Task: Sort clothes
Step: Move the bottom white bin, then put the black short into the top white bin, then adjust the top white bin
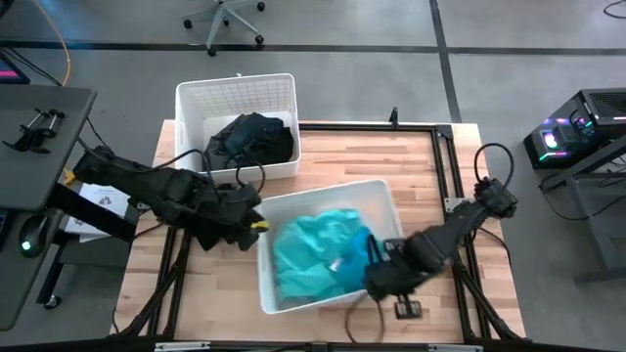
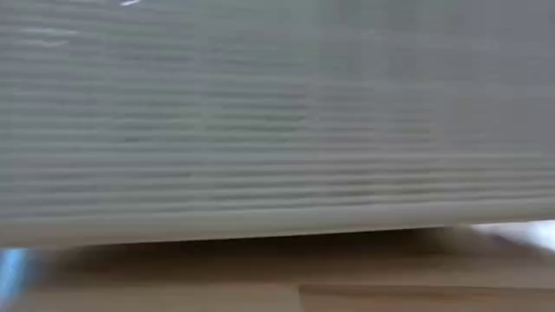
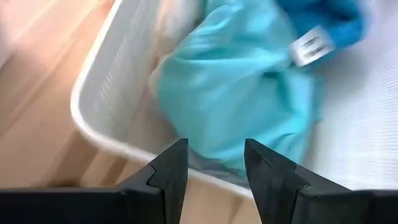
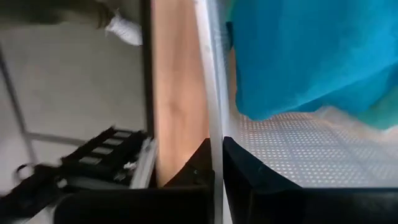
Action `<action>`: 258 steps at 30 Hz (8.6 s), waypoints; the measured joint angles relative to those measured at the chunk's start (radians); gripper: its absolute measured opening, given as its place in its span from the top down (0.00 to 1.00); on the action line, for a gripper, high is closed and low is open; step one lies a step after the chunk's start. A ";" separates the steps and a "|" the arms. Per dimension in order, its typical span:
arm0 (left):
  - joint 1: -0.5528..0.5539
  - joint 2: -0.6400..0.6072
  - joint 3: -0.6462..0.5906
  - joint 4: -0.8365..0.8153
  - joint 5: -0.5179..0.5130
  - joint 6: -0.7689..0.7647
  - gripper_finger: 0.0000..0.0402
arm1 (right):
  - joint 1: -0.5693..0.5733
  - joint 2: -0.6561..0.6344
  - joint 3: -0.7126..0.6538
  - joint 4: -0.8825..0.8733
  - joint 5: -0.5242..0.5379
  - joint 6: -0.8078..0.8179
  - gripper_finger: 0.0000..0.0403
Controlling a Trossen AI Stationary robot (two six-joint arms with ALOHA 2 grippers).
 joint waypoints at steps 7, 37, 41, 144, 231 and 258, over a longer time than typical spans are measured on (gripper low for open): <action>0.057 0.019 0.001 0.290 0.001 0.101 0.64 | 0.174 -0.022 0.000 -0.006 -0.074 0.228 0.99; 0.158 0.019 0.001 0.403 0.069 0.254 0.64 | 0.439 -0.037 -0.013 0.147 -0.222 0.785 0.61; 0.158 0.019 0.001 0.403 0.109 0.289 0.64 | 0.360 -0.075 0.077 0.105 -0.167 0.740 0.49; 0.825 0.225 0.461 -0.423 -0.264 0.462 1.00 | -0.418 -0.405 0.130 0.189 0.681 -0.444 0.43; 0.691 -0.112 0.495 -0.429 -0.073 0.416 0.47 | -0.773 0.422 0.316 0.780 0.136 -0.598 0.80; 0.154 -0.264 0.038 0.163 -0.051 0.456 0.62 | -0.678 0.025 0.415 0.261 0.319 -0.399 0.54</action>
